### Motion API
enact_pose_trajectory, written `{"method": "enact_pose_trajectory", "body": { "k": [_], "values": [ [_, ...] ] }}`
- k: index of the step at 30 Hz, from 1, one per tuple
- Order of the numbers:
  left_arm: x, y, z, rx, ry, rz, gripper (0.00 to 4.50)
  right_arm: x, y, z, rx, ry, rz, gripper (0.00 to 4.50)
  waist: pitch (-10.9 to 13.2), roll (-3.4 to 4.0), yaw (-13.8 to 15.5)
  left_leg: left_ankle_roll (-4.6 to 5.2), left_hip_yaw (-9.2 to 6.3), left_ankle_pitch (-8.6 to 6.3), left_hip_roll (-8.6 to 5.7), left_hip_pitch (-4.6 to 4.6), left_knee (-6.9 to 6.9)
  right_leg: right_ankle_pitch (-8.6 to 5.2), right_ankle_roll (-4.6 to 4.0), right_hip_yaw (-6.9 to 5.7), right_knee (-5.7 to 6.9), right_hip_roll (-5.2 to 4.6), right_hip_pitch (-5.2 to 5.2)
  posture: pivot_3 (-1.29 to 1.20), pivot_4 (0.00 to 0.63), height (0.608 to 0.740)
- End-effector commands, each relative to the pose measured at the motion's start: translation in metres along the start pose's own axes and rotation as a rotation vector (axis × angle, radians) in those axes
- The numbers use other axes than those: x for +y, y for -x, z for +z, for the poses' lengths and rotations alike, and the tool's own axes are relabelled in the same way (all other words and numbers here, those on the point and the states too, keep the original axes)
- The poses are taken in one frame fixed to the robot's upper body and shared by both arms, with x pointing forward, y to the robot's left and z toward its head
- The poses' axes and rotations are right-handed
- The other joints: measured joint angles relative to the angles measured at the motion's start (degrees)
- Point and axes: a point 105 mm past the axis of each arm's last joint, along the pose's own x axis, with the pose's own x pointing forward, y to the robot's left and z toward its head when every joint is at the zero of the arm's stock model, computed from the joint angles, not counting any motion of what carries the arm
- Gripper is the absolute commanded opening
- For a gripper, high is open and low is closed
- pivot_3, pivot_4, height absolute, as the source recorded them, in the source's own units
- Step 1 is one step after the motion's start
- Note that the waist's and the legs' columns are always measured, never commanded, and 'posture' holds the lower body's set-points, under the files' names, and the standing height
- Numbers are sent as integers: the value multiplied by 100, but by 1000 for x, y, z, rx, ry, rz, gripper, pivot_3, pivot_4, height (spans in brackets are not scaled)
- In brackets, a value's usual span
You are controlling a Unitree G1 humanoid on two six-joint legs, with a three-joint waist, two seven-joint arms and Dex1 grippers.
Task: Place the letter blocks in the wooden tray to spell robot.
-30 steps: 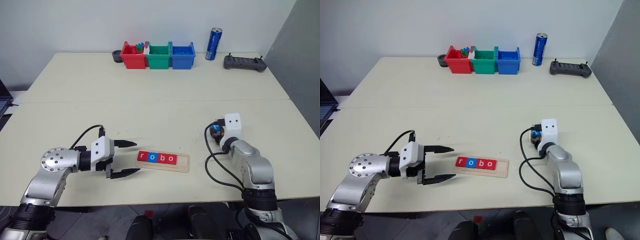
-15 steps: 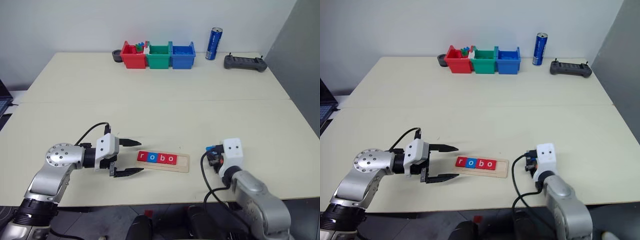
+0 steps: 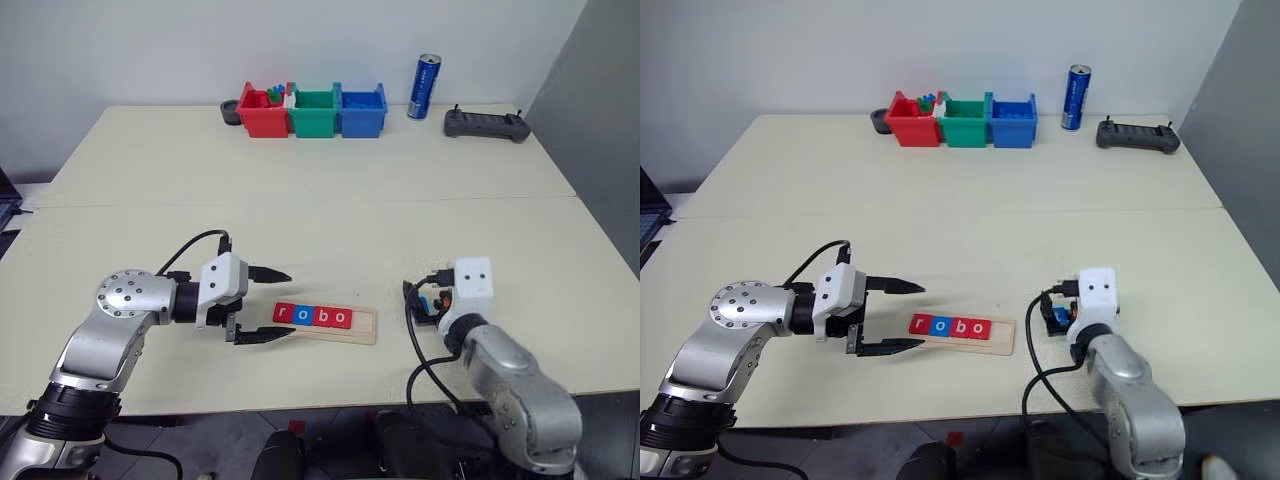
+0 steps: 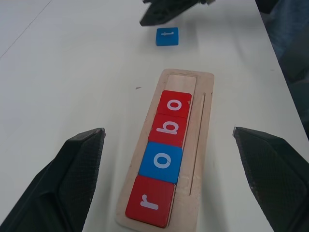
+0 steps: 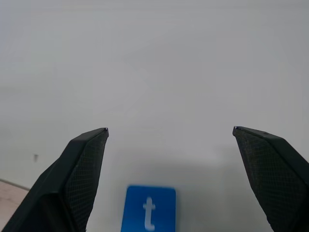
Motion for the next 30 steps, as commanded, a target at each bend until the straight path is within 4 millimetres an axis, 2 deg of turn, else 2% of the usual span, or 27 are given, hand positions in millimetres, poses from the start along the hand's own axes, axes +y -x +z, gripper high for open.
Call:
{"method": "enact_pose_trajectory", "body": {
  "k": [1,7,11,18,21,28,30],
  "values": [
    [2,4,10,-20,-34,24,4500,13,9,11,-3,218,374,4474,1,1,2,1,3,0,-1,0,0,-1,1,1,-3,-1,2,0,150,740],
    [1,3,5,-20,-25,36,4500,-9,10,-13,138,485,635,4474,3,-4,13,7,1,-4,0,1,0,-4,6,-2,-4,2,5,0,150,740],
    [2,6,-4,-14,-17,43,4500,-17,3,-19,178,566,713,4474,4,-6,-4,7,6,-4,0,2,2,3,-5,2,-2,1,5,0,150,740],
    [-1,9,-12,-14,-20,42,4500,-25,-10,-27,227,600,775,4474,5,-7,19,7,3,-4,-1,1,3,11,-20,0,-2,0,4,0,150,740],
    [-3,8,-12,-17,-26,39,4500,-26,-12,-30,248,595,796,3885,5,-7,25,6,3,-4,-1,-1,3,12,-21,-1,-2,-2,4,0,150,740],
    [-4,8,-9,-19,-30,37,4500,-22,-8,-24,237,587,827,1446,5,-7,25,6,2,-4,-1,1,3,12,-21,-1,0,-2,4,0,150,740],
    [-4,8,-9,-19,-29,39,4500,-18,-4,-17,214,579,841,1456,5,-6,26,6,2,-4,-1,1,4,12,-21,-2,1,-2,4,0,150,740]
  ]
}}
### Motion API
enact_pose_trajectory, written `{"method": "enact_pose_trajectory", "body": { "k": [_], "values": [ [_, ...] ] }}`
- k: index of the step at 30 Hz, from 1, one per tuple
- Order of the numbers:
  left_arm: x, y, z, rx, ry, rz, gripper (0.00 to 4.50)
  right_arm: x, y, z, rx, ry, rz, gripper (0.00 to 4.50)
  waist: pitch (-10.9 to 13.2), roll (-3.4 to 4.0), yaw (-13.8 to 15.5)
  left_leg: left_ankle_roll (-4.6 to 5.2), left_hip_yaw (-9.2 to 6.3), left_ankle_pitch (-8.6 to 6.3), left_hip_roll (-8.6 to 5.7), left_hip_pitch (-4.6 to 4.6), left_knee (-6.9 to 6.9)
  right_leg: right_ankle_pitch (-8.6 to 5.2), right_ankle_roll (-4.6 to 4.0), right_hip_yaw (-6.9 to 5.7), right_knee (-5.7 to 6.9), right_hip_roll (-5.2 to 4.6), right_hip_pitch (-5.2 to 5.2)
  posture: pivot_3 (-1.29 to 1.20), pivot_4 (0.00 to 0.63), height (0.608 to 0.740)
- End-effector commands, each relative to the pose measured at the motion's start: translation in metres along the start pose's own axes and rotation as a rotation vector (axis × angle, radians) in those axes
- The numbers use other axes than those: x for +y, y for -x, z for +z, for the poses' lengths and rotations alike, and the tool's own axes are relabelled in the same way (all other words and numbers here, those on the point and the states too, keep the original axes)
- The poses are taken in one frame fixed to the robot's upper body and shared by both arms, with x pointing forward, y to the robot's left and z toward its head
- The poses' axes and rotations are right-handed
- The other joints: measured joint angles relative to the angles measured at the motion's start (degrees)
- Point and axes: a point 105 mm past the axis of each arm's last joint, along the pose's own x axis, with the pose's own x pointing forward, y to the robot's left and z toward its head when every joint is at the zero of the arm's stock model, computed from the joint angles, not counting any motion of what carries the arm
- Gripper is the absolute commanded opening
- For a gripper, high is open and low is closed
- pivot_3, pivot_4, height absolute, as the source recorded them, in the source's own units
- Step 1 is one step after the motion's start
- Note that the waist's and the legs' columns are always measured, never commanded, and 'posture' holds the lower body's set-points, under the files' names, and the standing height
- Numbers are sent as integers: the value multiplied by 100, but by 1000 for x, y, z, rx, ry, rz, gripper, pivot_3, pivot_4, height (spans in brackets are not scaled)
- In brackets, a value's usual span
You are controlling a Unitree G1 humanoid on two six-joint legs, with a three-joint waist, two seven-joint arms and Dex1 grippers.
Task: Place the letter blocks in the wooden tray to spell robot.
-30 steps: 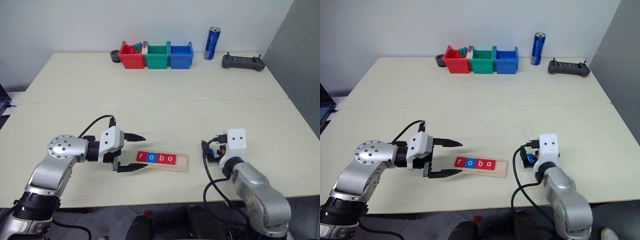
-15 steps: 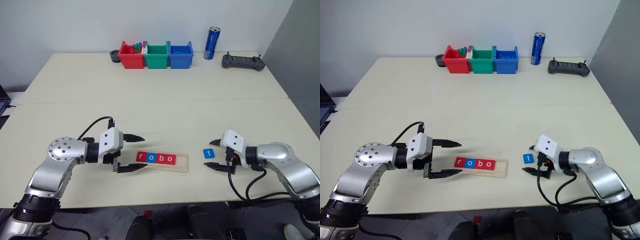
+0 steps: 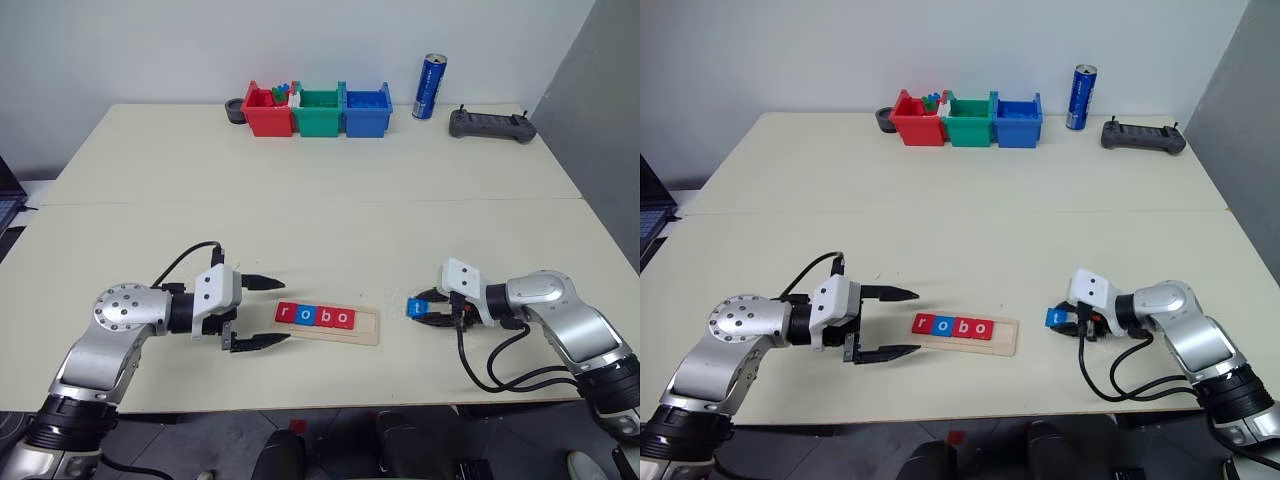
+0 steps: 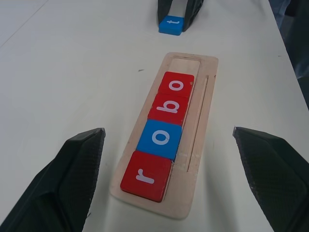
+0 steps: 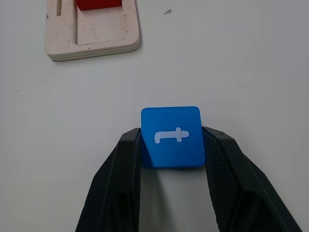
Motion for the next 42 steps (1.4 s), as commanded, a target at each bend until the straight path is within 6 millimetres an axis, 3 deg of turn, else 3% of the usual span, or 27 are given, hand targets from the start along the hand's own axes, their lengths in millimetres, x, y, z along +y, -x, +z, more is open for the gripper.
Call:
{"method": "enact_pose_trajectory", "body": {
  "k": [1,5,10,13,22,30,40,41,42],
  "values": [
    [1,3,10,-15,-41,8,4500,5,9,27,-66,55,15,1456,0,0,3,0,0,0,0,0,0,0,0,0,1,0,0,0,150,740],
    [2,1,12,-17,-38,10,4500,26,3,54,-98,104,52,1456,0,0,12,0,-3,0,0,0,-1,0,1,-1,1,0,0,0,150,740],
    [3,-2,14,-24,-37,6,4500,41,-17,66,-72,103,55,1456,0,0,16,0,-5,0,0,0,0,-1,1,-3,1,1,0,0,150,740],
    [4,-3,17,-27,-40,3,4500,42,-31,68,-43,79,44,1456,0,0,16,-1,-5,0,0,0,1,-1,1,-3,2,1,0,0,150,740],
    [4,0,11,-21,-32,11,4500,40,-45,71,6,78,47,1456,0,0,18,-1,-6,0,0,-1,0,0,1,-5,0,1,-2,0,150,740],
    [-2,3,-5,-19,-21,18,4500,40,-51,69,19,69,62,1456,0,0,16,-1,-6,0,1,-1,0,0,0,-6,0,0,-2,0,150,740],
    [-4,3,-10,-24,-21,15,4500,41,-53,72,13,49,62,1456,0,0,9,-1,-7,0,1,-1,0,0,0,-7,0,0,-3,0,150,740],
    [-4,2,-10,-25,-22,15,4500,40,-54,72,12,47,61,2209,0,0,6,0,-7,0,1,-1,0,0,0,-7,1,0,-3,0,150,740],
    [-4,2,-9,-25,-22,14,4500,40,-54,73,11,45,60,2471,0,0,5,-1,-7,0,1,-2,0,0,0,-6,0,0,-3,0,150,740]
  ]
}}
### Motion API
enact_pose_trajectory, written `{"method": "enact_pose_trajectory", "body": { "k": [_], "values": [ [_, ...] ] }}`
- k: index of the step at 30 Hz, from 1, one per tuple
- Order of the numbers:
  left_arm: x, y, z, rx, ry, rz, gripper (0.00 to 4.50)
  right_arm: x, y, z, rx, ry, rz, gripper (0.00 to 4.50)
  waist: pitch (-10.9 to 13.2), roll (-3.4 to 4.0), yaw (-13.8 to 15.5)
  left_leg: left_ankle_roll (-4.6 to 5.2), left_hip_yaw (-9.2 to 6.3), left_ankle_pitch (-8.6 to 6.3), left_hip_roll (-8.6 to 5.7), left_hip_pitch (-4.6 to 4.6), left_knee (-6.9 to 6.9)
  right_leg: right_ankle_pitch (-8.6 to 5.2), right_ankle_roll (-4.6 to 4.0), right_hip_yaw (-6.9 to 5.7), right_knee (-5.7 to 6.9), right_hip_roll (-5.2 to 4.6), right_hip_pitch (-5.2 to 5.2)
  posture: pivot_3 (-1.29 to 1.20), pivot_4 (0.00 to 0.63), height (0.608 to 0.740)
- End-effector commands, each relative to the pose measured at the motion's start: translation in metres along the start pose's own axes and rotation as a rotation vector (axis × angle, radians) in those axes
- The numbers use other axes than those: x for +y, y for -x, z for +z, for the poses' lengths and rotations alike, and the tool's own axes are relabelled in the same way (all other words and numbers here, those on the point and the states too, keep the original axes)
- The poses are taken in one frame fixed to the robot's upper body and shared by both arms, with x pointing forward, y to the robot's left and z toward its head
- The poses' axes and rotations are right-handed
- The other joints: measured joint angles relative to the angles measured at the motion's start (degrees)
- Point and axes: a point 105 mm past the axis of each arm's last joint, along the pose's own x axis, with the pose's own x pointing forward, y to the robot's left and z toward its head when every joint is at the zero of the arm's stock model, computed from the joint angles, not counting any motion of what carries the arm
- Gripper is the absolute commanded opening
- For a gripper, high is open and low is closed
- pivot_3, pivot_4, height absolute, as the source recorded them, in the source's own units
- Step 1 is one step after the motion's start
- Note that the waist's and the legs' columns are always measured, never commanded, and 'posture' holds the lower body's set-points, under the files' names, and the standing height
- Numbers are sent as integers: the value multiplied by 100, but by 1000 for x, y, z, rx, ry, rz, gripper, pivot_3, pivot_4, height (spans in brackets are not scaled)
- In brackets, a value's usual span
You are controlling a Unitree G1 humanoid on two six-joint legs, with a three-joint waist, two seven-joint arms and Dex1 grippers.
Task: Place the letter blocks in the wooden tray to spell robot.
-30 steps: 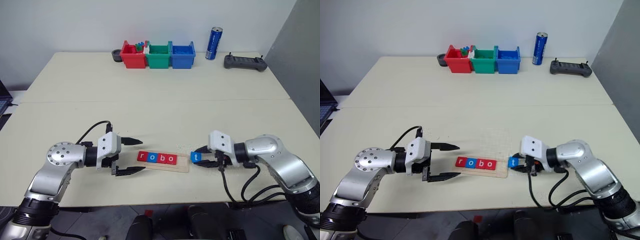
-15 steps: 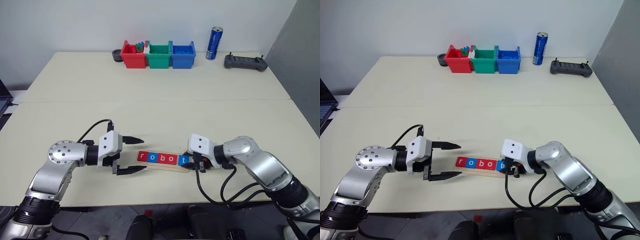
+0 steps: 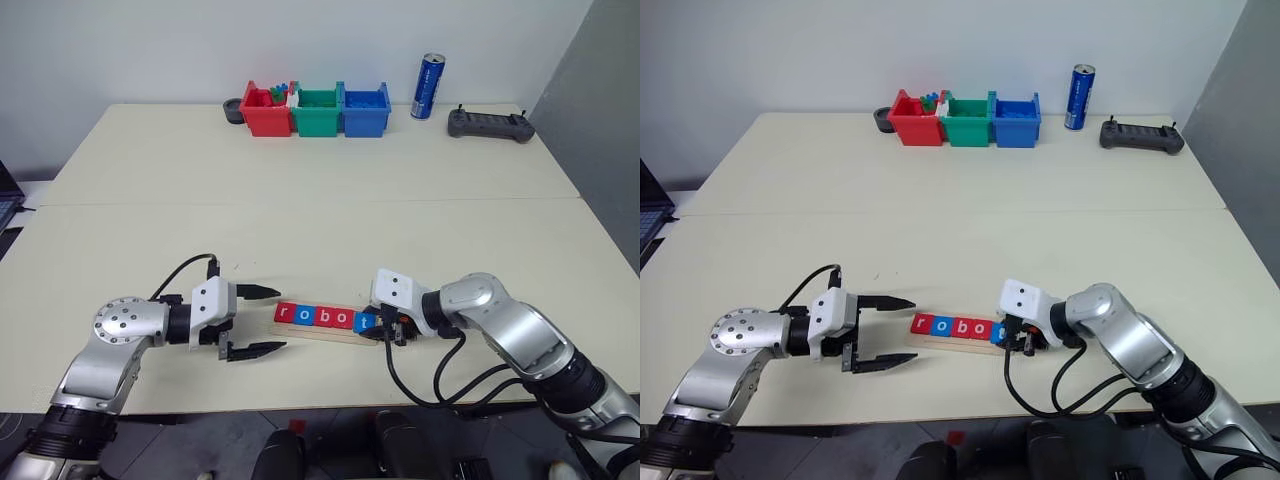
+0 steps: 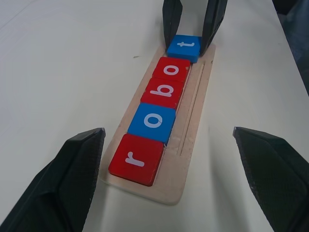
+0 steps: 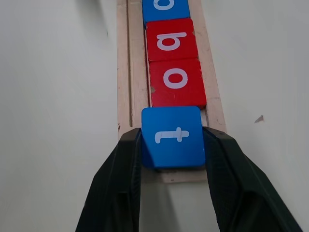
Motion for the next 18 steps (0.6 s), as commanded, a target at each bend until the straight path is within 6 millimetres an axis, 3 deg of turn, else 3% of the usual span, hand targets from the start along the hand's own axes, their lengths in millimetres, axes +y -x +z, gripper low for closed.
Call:
{"method": "enact_pose_trajectory", "body": {
  "k": [1,5,10,13,18],
  "values": [
    [3,-1,8,-17,-32,2,4500,-2,2,10,-21,26,-14,2877,0,0,-2,0,0,0,0,0,0,0,0,0,0,0,0,0,150,740],
    [3,-1,10,-20,-32,0,4500,-5,5,16,-43,16,-35,4316,0,0,-8,0,0,0,0,0,0,0,0,0,0,0,0,0,150,740],
    [2,0,10,-18,-29,3,4500,-4,22,31,-97,3,-46,4460,0,0,-12,0,-1,0,0,-1,0,0,0,-1,0,0,0,0,150,740],
    [1,1,9,-16,-27,4,4500,8,29,28,-87,20,-26,3820,0,0,-8,0,-3,0,0,-2,-1,0,0,-3,-1,-1,0,0,150,740],
    [1,1,9,-15,-28,2,4500,26,26,12,-39,30,18,2033,0,0,-5,0,-3,0,0,-2,-2,-1,2,-4,-2,-1,0,0,150,740]
  ]
}}
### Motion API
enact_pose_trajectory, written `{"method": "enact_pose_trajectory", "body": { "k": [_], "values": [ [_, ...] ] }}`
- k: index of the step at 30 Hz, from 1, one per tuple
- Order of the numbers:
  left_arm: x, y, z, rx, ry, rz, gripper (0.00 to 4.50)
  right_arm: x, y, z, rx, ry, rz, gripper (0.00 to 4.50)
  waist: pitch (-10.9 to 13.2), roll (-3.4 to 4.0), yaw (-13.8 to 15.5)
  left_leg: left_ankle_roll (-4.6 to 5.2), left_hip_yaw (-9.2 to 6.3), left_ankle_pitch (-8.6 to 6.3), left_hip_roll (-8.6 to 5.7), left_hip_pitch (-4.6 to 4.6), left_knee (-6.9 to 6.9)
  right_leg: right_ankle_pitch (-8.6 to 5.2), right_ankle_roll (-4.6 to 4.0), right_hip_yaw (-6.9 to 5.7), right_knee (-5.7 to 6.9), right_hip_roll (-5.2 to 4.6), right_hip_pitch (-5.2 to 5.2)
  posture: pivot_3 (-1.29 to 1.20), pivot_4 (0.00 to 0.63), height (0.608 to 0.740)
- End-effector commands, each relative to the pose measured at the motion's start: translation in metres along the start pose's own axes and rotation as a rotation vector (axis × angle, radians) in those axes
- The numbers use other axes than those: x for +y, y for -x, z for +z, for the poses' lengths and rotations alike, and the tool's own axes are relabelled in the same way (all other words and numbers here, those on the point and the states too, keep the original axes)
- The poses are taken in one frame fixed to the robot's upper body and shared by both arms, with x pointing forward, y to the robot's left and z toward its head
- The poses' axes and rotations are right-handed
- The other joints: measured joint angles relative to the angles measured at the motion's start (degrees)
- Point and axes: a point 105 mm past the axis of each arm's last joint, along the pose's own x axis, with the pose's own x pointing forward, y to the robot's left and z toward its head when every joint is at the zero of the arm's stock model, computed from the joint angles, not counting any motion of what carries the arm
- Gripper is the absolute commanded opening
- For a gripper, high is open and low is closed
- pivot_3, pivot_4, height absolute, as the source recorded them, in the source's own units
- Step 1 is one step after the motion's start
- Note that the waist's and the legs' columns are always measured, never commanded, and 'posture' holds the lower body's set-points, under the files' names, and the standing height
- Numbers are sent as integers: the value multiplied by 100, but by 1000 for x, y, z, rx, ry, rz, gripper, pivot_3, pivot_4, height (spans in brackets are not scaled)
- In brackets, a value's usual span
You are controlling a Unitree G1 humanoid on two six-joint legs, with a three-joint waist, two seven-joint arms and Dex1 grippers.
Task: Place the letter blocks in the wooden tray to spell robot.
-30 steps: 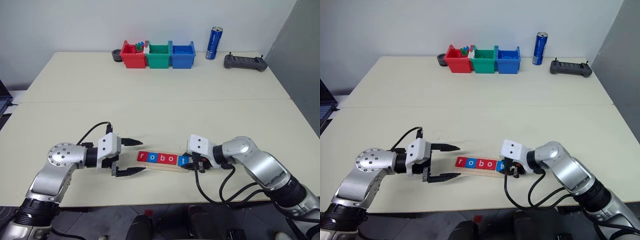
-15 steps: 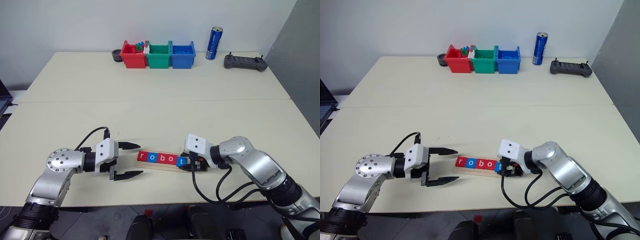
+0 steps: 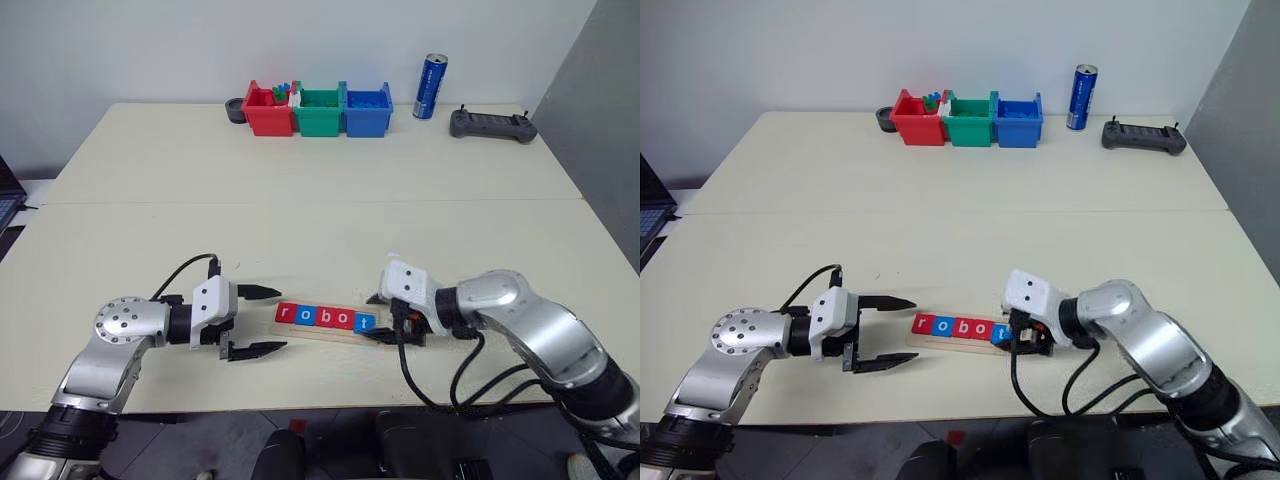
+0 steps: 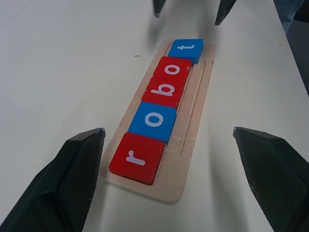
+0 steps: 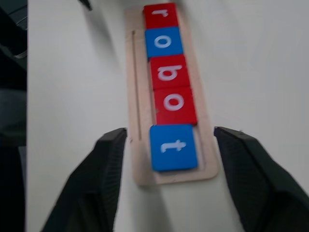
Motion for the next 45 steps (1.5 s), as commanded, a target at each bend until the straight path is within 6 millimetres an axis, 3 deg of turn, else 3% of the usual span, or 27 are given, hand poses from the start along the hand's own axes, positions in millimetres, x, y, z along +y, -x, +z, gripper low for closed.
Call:
{"method": "enact_pose_trajectory", "body": {
  "k": [1,2,4,7,14,21,38,45],
  "values": [
    [2,1,10,-17,-45,2,4500,12,-1,-3,11,45,23,1647,0,0,0,0,1,0,0,0,0,-1,2,1,0,0,0,0,150,740],
    [2,1,11,-17,-48,1,4500,13,-4,-5,17,44,27,1200,0,0,0,0,1,0,0,1,0,-2,4,1,0,0,0,0,150,740],
    [3,1,13,-16,-52,-1,4500,13,-9,-8,27,43,29,1002,0,0,-7,0,2,0,1,2,1,-4,7,2,1,2,0,0,150,740],
    [5,0,14,-16,-54,-1,4500,7,-14,-12,40,37,10,26,0,0,-7,0,1,0,1,1,1,-4,7,2,0,2,0,0,150,740],
    [5,0,16,-15,-54,3,4500,1,-15,-15,47,37,-3,26,0,0,-6,0,1,0,1,1,1,-4,6,2,0,2,0,0,150,740],
    [5,-3,17,-18,-54,5,4500,-2,-17,-2,0,26,-6,26,0,0,-8,0,2,0,1,2,2,-3,5,2,1,2,0,0,150,740],
    [6,-8,40,-26,-64,-1,4500,-14,-25,5,-5,77,-57,26,0,0,-8,0,0,0,1,0,1,-2,3,0,0,1,0,0,150,740],
    [7,-8,45,-25,-63,-3,4500,-9,-13,13,-36,67,-24,26,0,0,-7,0,0,0,1,0,1,0,0,2,1,1,0,0,150,740]
  ]
}}
